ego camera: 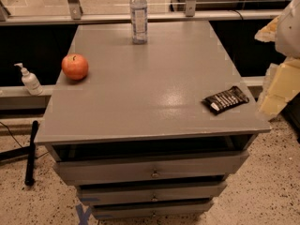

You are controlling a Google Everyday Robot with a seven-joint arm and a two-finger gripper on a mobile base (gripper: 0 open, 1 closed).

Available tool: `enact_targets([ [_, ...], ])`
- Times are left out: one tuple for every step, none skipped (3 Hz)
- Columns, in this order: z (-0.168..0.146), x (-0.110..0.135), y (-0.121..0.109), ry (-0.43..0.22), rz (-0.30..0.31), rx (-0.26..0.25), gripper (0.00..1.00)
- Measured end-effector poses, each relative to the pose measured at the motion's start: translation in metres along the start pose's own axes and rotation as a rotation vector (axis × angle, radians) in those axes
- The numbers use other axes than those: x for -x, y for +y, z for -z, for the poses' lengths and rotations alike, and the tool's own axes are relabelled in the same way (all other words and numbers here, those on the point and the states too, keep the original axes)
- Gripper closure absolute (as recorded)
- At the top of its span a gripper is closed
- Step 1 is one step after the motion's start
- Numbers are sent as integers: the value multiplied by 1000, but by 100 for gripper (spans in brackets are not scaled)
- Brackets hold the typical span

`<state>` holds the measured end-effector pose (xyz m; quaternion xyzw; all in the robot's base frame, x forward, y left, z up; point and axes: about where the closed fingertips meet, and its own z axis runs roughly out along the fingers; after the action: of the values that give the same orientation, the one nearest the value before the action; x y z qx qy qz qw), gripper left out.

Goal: Knock blue plastic bottle over

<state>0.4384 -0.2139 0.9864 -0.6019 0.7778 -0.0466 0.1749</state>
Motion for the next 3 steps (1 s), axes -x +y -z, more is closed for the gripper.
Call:
enact_targets([
  [1, 2, -2, -9, -3, -7, 0],
  [-11, 17, -29, -87, -17, -50, 0],
  [-36, 50, -94, -235, -50, -127, 0],
])
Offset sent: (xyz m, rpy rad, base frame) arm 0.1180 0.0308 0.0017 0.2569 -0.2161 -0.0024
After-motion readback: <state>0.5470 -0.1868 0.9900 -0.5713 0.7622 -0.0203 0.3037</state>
